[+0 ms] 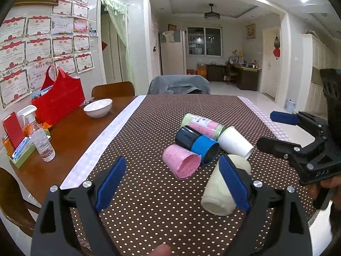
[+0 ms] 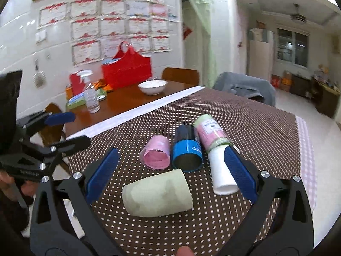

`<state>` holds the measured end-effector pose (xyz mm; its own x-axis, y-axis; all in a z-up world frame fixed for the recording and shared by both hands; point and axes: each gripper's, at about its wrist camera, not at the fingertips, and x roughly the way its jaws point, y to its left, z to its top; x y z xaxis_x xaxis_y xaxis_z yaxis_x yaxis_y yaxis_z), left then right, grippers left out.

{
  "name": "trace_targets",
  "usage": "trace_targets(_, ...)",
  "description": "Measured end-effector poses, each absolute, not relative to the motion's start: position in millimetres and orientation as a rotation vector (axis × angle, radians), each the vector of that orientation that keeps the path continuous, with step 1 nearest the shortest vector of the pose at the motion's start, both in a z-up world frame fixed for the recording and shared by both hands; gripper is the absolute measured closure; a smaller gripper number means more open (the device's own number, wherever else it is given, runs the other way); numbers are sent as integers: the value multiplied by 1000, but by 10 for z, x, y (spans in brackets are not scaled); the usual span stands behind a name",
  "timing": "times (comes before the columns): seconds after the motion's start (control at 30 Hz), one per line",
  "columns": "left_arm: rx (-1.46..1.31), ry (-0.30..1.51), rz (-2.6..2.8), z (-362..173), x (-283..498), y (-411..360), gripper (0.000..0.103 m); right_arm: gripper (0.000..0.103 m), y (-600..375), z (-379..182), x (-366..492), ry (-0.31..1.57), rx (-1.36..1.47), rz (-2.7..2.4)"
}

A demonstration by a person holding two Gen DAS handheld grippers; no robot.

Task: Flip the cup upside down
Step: 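Bring the right gripper to the cream cup lying on its side, then close the right gripper around the cream cup body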

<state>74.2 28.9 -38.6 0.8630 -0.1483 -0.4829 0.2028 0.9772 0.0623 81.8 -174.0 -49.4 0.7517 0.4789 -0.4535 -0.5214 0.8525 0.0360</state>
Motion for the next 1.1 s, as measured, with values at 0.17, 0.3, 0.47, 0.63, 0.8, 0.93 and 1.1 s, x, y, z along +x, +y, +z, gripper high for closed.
trace_targets(0.17,112,514,-157,-458,880,357,16,6,-1703,-567,1049,540,-234,656)
trace_targets(0.3,123,549,-142,-543,1058,402,16,6,-1583,-613,1160,584,-445,804)
trace_targets(0.47,119,582,-128,-618,1227,456,16,6,-1329,-747,1179,649,-730,994)
trace_targets(0.63,106,635,-108,-745,1318,469,16,6,-1142,-894,1157,693,-975,1133)
trace_targets(0.8,110,654,-88,-838,1334,489,16,6,-1001,-1038,1167,694,-1166,1220)
trace_targets(0.93,108,655,-80,-889,1352,522,16,6,-886,-1137,1121,689,-1324,1270)
trace_targets(1.1,101,666,-81,-950,1465,581,16,11,-791,-1301,912,658,-1543,1294)
